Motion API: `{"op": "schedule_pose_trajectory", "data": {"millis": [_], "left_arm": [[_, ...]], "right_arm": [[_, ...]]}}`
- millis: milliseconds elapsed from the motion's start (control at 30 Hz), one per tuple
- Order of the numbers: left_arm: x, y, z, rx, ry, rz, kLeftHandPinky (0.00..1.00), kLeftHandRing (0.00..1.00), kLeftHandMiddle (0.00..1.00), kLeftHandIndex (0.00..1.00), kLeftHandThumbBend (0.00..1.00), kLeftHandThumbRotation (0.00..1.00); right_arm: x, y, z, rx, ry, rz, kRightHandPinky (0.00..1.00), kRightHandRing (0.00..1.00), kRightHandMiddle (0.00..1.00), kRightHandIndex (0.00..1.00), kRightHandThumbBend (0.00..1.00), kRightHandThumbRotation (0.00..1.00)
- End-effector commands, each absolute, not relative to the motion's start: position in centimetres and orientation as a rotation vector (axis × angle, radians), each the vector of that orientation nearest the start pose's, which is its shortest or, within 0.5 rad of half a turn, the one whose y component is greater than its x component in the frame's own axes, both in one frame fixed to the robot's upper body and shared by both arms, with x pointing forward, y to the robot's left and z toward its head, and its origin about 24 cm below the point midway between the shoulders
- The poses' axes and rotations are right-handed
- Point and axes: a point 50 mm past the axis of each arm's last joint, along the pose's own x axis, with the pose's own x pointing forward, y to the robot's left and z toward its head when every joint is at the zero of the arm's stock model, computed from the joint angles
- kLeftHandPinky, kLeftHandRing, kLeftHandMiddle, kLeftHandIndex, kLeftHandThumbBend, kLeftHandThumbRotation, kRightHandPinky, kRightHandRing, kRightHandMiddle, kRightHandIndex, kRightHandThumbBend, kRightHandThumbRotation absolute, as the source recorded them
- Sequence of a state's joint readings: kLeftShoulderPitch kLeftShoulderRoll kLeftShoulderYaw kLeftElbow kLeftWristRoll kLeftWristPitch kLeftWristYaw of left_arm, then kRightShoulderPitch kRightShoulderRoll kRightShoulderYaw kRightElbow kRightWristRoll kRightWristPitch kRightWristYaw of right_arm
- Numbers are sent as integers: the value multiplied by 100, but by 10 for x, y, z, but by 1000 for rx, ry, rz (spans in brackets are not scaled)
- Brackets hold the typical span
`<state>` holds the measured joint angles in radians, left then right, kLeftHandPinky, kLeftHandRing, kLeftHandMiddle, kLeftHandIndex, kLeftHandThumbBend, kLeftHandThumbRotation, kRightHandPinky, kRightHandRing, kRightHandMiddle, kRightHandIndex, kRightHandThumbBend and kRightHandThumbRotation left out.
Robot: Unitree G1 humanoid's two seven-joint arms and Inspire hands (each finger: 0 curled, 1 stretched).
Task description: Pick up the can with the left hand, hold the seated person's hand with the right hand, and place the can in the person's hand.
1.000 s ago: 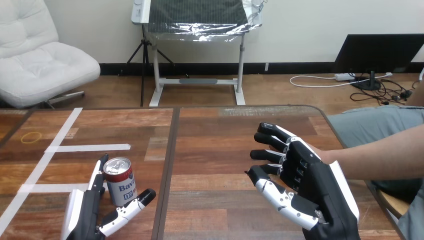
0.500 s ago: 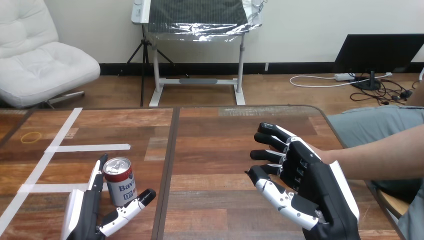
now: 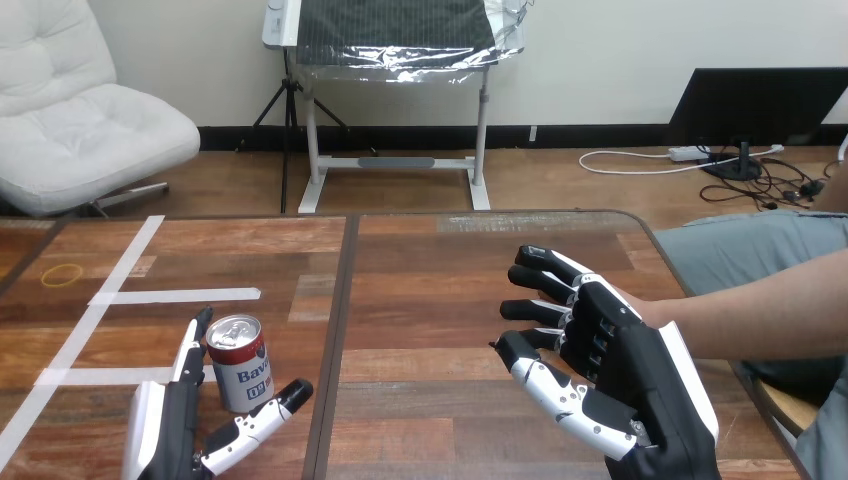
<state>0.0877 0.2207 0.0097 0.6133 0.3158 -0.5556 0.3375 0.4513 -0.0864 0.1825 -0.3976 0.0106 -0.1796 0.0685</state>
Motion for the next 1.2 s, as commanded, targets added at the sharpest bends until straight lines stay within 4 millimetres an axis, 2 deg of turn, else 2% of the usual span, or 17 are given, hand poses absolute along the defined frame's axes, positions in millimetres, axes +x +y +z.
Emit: {"op": "schedule_pose_trajectory", "data": {"millis": [0,1167], "left_arm": [[205,205,-46,484,46,177,86,92,96,95,93,48],[227,214,-53,504,132,318,85,92,96,94,95,52]], "right_arm": [[175,-135,81,-16,-246,153,63,72,81,81,46,0],[176,-135,81,-17,-248,153,64,73,81,81,46,0]]}}
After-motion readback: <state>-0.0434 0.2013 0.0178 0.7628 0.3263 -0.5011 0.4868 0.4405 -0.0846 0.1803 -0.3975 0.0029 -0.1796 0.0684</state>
